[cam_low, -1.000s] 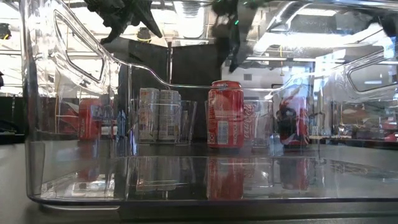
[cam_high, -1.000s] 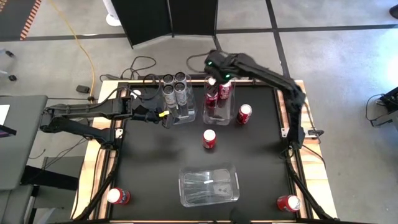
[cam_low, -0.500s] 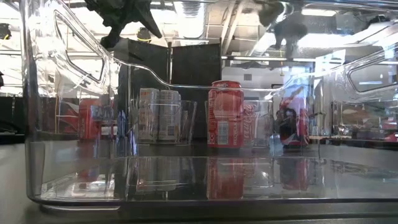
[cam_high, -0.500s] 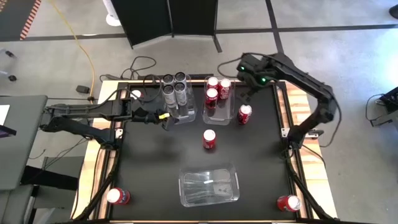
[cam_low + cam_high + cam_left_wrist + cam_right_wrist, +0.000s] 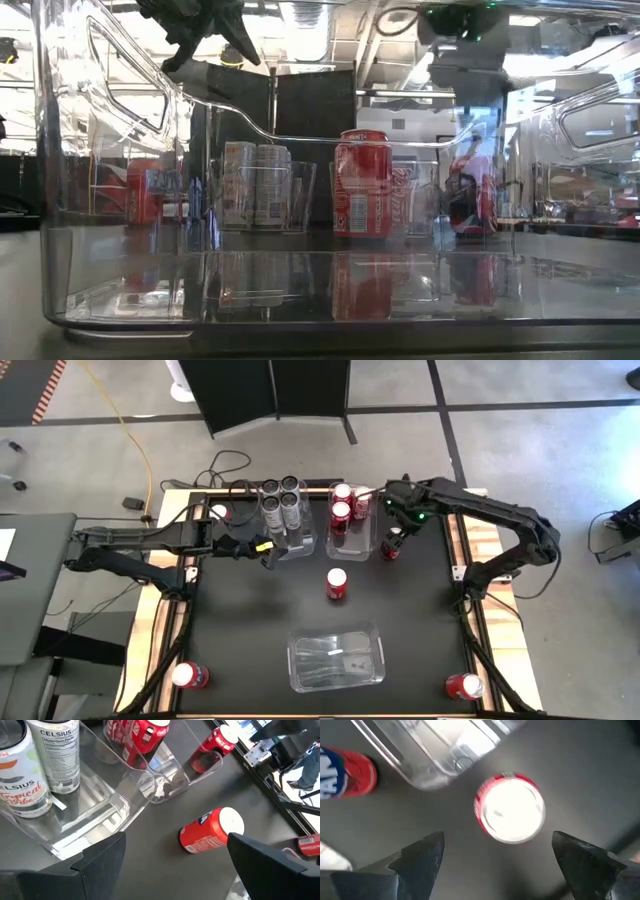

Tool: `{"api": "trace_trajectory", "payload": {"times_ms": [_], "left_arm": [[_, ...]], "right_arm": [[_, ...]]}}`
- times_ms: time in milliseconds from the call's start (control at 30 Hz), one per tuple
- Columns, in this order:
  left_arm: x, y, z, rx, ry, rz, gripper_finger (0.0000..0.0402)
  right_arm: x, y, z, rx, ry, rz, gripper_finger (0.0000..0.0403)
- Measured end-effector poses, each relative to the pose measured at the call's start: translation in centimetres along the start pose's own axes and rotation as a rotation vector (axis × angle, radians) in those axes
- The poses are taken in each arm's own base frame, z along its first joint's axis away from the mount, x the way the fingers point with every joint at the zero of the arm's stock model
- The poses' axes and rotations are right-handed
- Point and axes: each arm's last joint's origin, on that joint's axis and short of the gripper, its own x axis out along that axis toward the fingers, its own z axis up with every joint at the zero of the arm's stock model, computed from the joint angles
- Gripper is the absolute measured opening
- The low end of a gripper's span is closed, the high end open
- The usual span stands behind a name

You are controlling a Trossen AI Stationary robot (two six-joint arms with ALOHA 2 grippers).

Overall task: Sort soda cans
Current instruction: Put the red soda can into the top right transparent bin

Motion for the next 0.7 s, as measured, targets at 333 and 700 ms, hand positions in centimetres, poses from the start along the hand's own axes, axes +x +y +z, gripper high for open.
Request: {"api": "trace_trajectory", "payload": {"times_ms": [333,700], "left_arm": [[0.0,0.0,0.0,-0.031,0.001,0.0,0.0341],[0.0,0.0,0.0,-0.055,0.002,0.0,0.0341]], "right_arm": [[3.7,-0.9,0.6,0.086,0.061,-0.021,0.038],[6.8,-0.8,2.0,0.037,0.132,-0.04,0.0372]]}}
